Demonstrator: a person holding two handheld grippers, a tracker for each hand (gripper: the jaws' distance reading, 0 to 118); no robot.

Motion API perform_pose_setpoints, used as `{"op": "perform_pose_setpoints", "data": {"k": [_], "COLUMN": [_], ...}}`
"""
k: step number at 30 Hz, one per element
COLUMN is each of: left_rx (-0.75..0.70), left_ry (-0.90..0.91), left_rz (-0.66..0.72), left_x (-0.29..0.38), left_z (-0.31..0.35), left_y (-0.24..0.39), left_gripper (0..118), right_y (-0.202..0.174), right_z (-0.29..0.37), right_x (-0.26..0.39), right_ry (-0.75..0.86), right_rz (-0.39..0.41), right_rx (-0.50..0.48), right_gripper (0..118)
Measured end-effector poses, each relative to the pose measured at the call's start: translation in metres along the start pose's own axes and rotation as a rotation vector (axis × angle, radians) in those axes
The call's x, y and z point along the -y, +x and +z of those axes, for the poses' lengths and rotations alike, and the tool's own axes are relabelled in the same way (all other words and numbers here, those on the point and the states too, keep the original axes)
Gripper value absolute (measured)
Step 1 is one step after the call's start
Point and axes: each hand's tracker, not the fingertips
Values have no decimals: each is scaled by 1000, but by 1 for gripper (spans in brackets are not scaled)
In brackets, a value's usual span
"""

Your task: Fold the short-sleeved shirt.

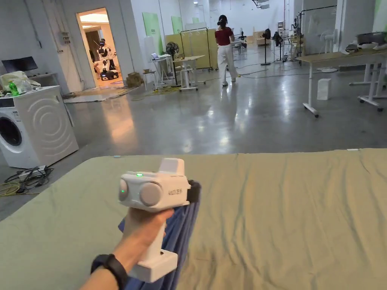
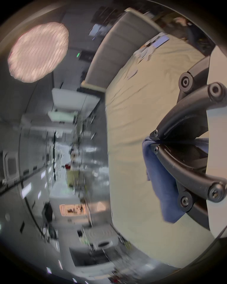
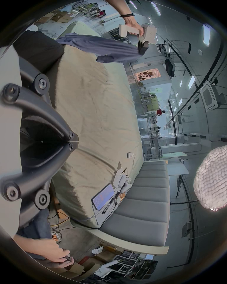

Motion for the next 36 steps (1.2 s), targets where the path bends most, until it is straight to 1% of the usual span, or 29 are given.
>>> {"op": "perform_pose_setpoints", "data": {"k": [3,5,6,8,9,11,13,14,15,17,18,19,20,21,22,23,25,27,29,31,33,34,35,36], "left_rx": [161,252,329,435,501,597,726,767,777,755,745,729,746,770,749,715,643,537,402,205,10,-82,-148,-172], "left_ry": [-91,-117,-137,-172,-197,-225,-230,-229,-231,-247,-254,-266,-277,-298,-288,-261,-158,-76,-10,85,190,212,235,279], "left_rz": [-114,-134,-137,-185,-243,-347,-413,-435,-465,-488,-488,-462,-381,-306,-248,-236,-226,-200,-169,-134,-136,-123,-107,-89], "left_x": [39,64,77,101,114,140,163,171,174,185,191,193,192,189,185,181,171,167,160,156,156,155,156,158], "left_z": [-49,-71,-80,-80,-82,-78,-71,-68,-53,-48,-48,-55,-54,-49,-38,-41,-9,19,59,111,156,177,197,217], "left_y": [81,138,167,229,259,310,355,370,384,397,397,389,378,362,343,331,282,232,184,142,117,108,105,100], "left_gripper": [4,4,4,4,4,4,4,4,4,4,7,25,37,46,59,65,66,66,66,66,65,64,63,62], "right_y": [7,12,14,16,18,21,23,24,25,24,23,23,24,23,21,20,16,7,-4,-20,-34,-42,-49,-57], "right_z": [2,2,2,3,6,13,17,18,18,18,17,16,15,12,9,6,-5,-15,-24,-30,-34,-35,-36,-36], "right_x": [3,6,7,8,9,11,13,15,18,21,22,23,25,25,23,22,18,8,-6,-26,-44,-54,-61,-70], "right_ry": [-12,-23,-33,-54,-53,-53,-64,-74,-83,-100,-106,-106,-104,-102,-95,-89,-75,-52,-8,50,105,135,158,185], "right_rz": [-14,-19,-21,-11,-5,-12,-24,-26,-28,-33,-38,-46,-55,-65,-70,-72,-71,-58,-27,15,50,66,82,99], "right_rx": [14,22,33,66,89,93,106,115,123,133,133,129,120,107,88,75,26,-24,-83,-120,-168,-187,-205,-222], "right_gripper": [0,0,0,0,0,0,0,0,0,0,0,0,0,0,0,0,0,0,0,0,0,0,0,0]}}
